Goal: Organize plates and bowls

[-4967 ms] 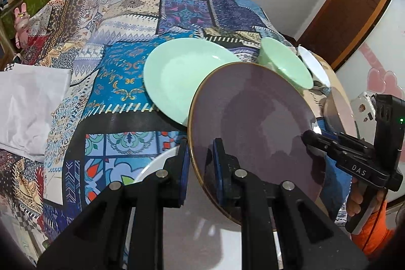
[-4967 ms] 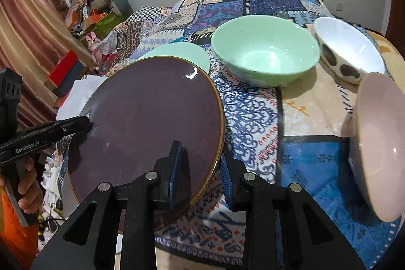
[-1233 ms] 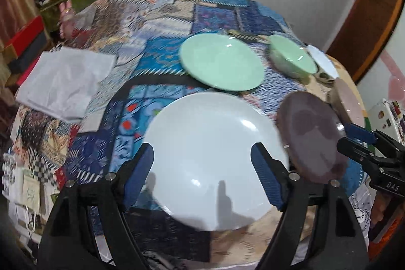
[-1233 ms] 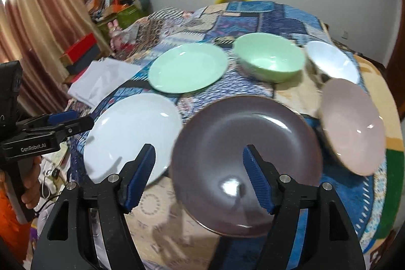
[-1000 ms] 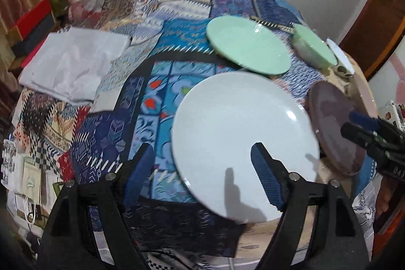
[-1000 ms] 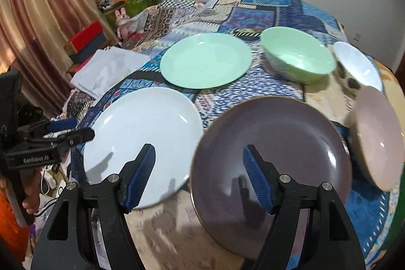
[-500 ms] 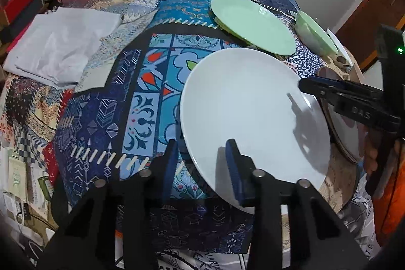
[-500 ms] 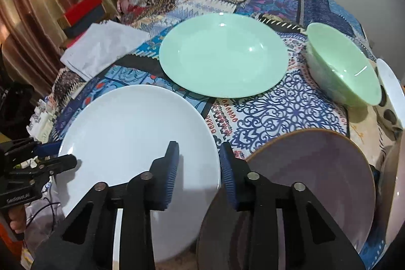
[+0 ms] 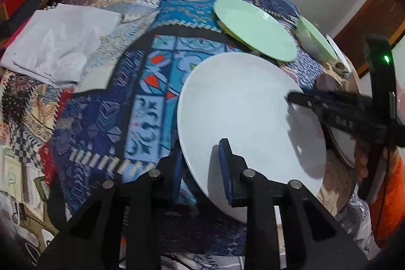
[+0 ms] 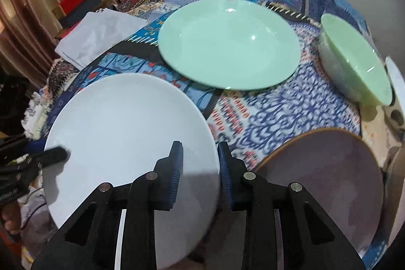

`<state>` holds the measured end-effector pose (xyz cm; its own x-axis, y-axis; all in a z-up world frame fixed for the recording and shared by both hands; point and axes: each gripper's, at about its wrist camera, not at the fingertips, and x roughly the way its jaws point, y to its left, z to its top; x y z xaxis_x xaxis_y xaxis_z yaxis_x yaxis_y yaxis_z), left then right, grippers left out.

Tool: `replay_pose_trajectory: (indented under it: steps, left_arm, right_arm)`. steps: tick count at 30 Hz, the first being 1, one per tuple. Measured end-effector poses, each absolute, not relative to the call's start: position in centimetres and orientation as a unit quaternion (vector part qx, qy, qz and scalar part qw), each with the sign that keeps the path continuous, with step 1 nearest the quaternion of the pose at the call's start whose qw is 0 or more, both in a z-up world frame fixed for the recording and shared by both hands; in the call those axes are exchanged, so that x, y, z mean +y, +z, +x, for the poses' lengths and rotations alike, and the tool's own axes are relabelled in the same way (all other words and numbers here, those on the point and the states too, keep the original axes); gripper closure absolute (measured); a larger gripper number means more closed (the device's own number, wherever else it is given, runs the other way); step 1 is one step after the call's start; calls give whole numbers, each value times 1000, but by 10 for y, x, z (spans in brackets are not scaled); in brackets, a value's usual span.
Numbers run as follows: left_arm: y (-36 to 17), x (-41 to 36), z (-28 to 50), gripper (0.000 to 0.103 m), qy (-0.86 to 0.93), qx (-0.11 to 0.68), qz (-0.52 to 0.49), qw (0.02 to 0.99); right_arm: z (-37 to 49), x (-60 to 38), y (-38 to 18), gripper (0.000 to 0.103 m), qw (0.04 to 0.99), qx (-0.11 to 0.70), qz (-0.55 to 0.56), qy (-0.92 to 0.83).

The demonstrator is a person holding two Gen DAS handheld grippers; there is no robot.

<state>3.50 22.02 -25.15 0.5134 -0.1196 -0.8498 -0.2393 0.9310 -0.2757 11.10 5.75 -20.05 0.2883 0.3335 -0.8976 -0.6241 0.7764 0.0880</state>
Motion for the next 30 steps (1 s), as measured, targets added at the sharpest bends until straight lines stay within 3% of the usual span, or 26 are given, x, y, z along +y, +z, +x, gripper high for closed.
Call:
replay_pose_trajectory:
  steps: [7, 30]
  left_arm:
    - [-254, 247, 43, 76, 32, 506, -190, 841]
    - [-248, 231, 28, 75, 36, 498, -173, 849]
  right_arm:
    - [96, 58, -200, 77, 784, 521, -120, 315]
    - [84, 41, -198, 79, 801, 506, -67, 312]
